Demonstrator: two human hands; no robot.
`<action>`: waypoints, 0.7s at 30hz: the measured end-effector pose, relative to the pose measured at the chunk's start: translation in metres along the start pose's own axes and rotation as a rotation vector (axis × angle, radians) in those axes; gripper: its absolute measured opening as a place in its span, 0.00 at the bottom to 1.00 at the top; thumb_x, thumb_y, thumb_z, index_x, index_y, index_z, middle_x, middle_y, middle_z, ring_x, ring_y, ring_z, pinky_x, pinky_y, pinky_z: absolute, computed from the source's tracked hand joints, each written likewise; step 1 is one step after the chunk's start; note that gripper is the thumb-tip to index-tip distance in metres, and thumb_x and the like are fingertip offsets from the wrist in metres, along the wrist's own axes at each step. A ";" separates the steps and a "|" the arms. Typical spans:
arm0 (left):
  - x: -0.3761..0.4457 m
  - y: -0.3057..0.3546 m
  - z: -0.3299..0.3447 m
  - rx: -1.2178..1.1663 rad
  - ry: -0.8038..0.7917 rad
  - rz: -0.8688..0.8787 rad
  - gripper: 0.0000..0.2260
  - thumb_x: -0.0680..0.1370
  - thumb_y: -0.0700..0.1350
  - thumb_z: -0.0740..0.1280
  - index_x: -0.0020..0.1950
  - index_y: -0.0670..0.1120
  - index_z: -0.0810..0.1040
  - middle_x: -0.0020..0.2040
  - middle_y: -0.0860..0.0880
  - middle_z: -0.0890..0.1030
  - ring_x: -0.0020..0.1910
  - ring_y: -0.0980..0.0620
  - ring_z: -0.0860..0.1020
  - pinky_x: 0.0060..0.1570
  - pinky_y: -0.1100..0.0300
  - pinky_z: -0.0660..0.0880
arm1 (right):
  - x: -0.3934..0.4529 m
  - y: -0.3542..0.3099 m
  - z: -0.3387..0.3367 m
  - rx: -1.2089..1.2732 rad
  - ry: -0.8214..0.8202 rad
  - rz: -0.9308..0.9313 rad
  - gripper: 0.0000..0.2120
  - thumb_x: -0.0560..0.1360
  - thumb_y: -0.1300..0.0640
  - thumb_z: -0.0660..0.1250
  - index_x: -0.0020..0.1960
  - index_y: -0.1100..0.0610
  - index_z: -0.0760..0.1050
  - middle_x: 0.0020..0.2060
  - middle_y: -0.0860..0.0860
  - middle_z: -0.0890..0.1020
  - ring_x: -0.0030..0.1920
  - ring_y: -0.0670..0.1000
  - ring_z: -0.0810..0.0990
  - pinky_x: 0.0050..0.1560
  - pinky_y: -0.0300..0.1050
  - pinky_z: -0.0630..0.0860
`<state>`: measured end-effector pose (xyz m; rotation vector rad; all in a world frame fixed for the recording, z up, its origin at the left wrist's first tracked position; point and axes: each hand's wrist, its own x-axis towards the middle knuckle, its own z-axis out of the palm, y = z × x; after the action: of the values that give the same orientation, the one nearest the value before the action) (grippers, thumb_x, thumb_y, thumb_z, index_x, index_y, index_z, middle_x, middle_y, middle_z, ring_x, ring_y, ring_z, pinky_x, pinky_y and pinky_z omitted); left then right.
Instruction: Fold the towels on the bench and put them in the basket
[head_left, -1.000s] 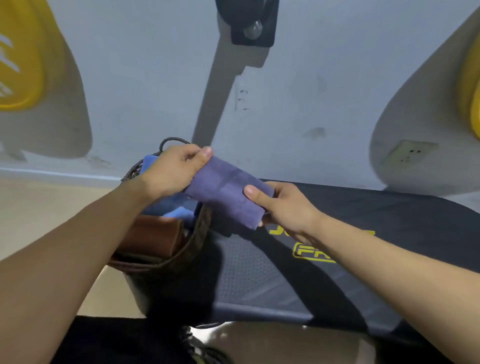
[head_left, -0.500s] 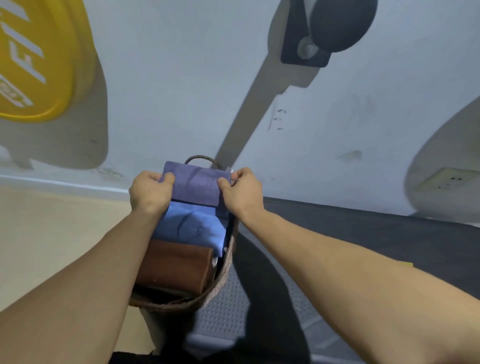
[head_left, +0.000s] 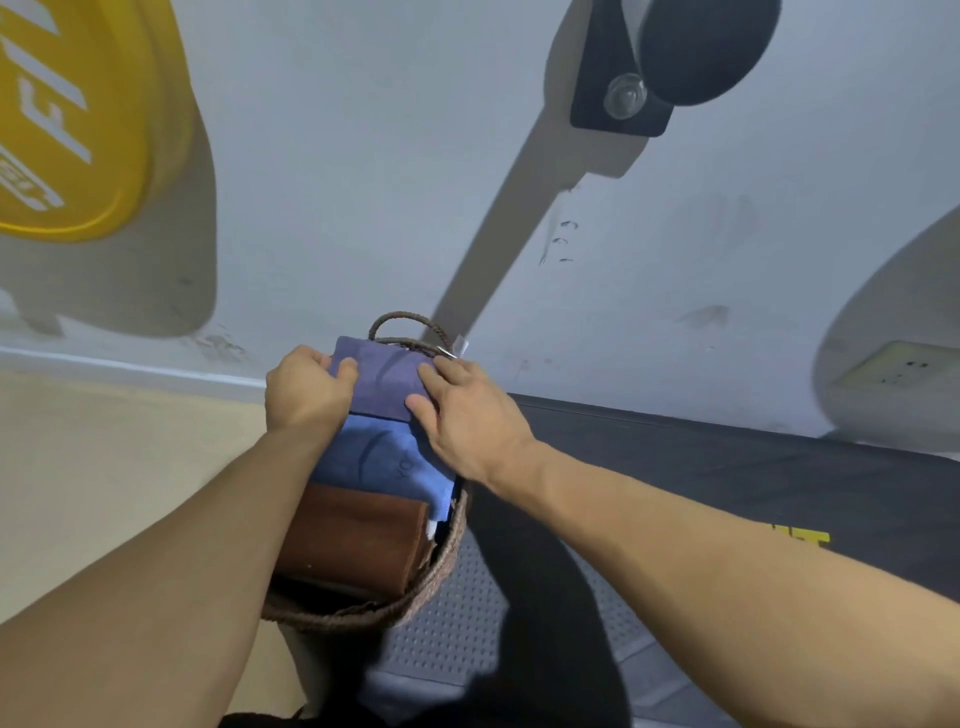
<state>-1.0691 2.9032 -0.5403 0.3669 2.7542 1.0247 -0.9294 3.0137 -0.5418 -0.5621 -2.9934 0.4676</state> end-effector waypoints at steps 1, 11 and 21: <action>-0.002 0.003 -0.001 0.016 0.027 0.006 0.15 0.78 0.47 0.67 0.57 0.37 0.76 0.56 0.37 0.79 0.57 0.36 0.76 0.54 0.50 0.72 | 0.001 0.000 0.001 -0.046 -0.035 0.003 0.23 0.84 0.46 0.48 0.70 0.60 0.68 0.68 0.57 0.73 0.68 0.59 0.67 0.71 0.52 0.63; -0.020 0.004 0.008 0.143 -0.163 0.622 0.16 0.82 0.42 0.63 0.69 0.39 0.75 0.68 0.42 0.75 0.68 0.44 0.71 0.70 0.54 0.63 | -0.007 -0.002 -0.010 -0.041 0.115 -0.034 0.12 0.82 0.52 0.59 0.58 0.57 0.76 0.54 0.55 0.75 0.57 0.57 0.70 0.52 0.51 0.71; -0.019 0.012 -0.008 0.097 -0.151 0.568 0.20 0.79 0.47 0.67 0.70 0.43 0.73 0.69 0.45 0.73 0.66 0.46 0.73 0.66 0.56 0.66 | -0.029 0.011 -0.022 0.265 0.170 0.027 0.11 0.76 0.57 0.70 0.58 0.57 0.82 0.56 0.54 0.78 0.59 0.55 0.73 0.62 0.46 0.71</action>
<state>-1.0514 2.9009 -0.5249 1.2376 2.6168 0.9156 -0.8963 3.0193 -0.5243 -0.5856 -2.7071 0.7618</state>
